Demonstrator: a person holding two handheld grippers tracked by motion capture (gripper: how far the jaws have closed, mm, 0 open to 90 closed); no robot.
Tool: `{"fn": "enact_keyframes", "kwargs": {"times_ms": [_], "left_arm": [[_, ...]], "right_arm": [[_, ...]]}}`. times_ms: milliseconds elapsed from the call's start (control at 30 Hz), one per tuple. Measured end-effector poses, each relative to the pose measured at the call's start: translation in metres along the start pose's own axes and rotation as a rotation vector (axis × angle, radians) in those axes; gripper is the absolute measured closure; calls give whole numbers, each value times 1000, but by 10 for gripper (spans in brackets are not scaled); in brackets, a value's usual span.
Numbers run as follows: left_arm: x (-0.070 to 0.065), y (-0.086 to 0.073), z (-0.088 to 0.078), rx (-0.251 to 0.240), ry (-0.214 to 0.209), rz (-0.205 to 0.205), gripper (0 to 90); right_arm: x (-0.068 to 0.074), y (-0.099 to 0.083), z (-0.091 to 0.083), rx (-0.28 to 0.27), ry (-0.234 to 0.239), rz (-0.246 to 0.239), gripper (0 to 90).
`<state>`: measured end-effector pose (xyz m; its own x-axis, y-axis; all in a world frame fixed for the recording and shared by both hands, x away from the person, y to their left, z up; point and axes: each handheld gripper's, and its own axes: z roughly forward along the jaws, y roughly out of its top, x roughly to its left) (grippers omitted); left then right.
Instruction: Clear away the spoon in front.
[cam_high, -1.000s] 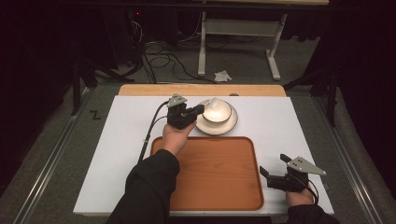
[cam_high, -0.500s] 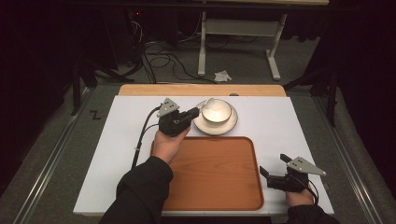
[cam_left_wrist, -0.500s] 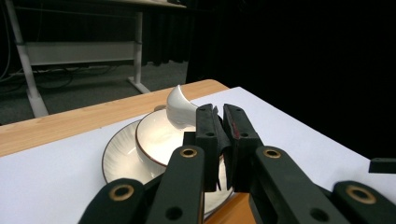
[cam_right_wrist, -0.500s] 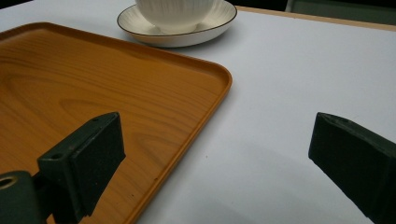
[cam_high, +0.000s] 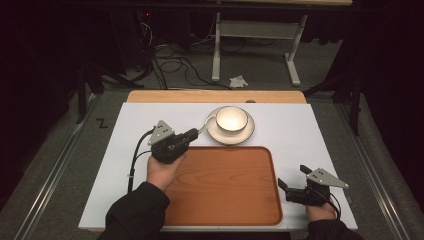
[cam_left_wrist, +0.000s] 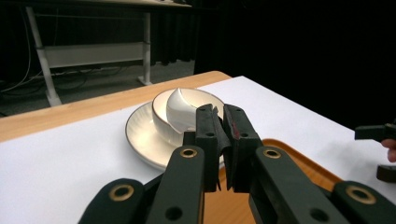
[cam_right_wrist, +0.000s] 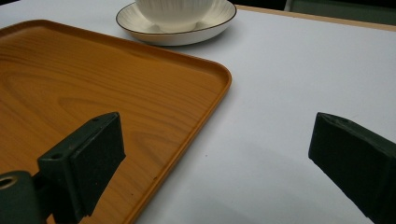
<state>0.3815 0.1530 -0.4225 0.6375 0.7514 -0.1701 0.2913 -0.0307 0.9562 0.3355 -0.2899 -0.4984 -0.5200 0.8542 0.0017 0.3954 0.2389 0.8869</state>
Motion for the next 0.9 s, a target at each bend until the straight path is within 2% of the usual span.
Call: {"fn": "enact_keyframes", "kwargs": {"times_ms": [100, 267, 300, 333, 567, 900], "left_arm": [[0, -4, -8, -2, 0, -2, 856], [-1, -16, -32, -25, -5, -22, 856], [-1, -16, -32, -25, -5, -22, 856], [-2, -19, -40, -30, -4, -22, 856], [-5, -29, -62, -45, -7, -19, 856], [-8, -49, -81, -30, -10, -15, 856]], "right_arm": [[0, 0, 0, 2, -2, -1, 41], [0, 0, 0, 5, -5, -4, 41], [0, 0, 0, 5, -5, -4, 41], [0, 0, 0, 6, -6, -4, 41], [0, -1, 0, 8, -9, -5, 41], [0, -1, 0, 8, -10, -10, 41]]}}
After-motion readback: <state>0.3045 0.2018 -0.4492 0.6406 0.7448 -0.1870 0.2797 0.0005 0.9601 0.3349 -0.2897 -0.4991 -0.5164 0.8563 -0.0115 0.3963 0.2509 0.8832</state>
